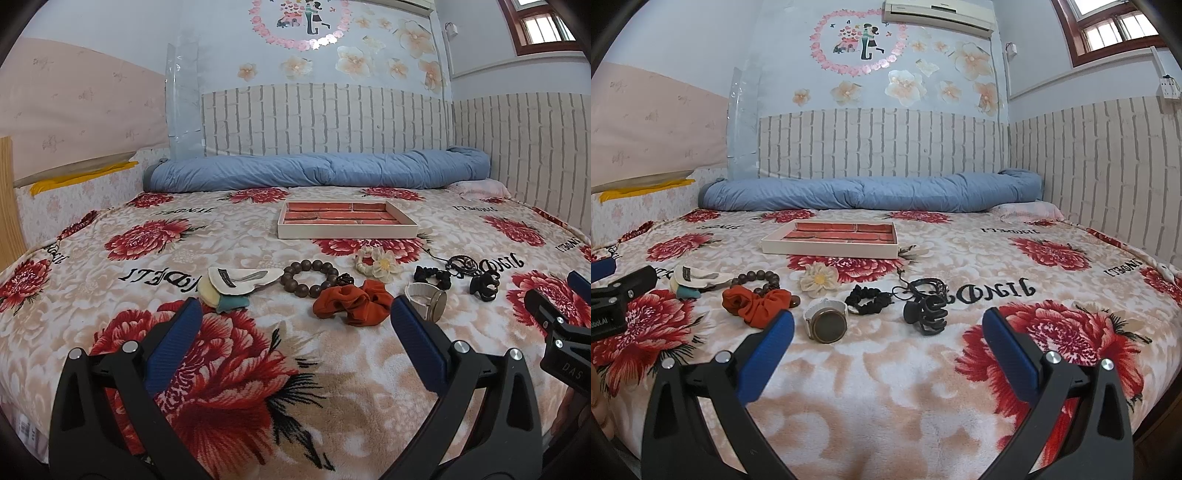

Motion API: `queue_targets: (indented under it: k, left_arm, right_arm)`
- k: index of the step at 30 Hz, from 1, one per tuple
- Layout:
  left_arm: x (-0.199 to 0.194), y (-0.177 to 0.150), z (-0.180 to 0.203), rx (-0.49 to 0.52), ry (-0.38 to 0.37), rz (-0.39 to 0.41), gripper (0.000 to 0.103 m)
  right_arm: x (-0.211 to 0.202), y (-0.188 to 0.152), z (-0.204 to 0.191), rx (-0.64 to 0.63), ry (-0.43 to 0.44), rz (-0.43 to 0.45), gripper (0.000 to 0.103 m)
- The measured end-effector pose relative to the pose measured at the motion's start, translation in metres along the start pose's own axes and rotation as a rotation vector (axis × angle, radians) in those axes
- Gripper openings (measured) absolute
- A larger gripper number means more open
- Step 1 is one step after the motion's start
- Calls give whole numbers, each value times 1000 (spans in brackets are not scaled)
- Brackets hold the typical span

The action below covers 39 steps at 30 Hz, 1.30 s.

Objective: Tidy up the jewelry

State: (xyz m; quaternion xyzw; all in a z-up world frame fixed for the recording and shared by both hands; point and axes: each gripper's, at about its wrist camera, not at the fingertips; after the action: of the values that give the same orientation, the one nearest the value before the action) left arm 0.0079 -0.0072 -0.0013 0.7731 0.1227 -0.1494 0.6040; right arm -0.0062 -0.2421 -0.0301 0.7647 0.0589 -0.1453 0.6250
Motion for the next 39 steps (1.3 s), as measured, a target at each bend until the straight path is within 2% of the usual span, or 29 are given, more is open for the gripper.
queue_targets:
  k: [39]
  left_arm:
    - [6, 1, 3, 9, -4, -3, 98]
  right_arm:
    - [11, -3, 0, 0, 3, -20, 99]
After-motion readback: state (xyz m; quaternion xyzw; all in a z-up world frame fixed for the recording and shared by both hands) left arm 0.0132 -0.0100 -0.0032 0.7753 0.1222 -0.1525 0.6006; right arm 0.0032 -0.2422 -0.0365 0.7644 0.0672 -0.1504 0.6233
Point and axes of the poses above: each gripper's, at about its wrist camera, not at the fingertips, and x roughly the way its jaws point, z to its right, y to its top, and after that the axes turned 12 degrees about x, right-handed
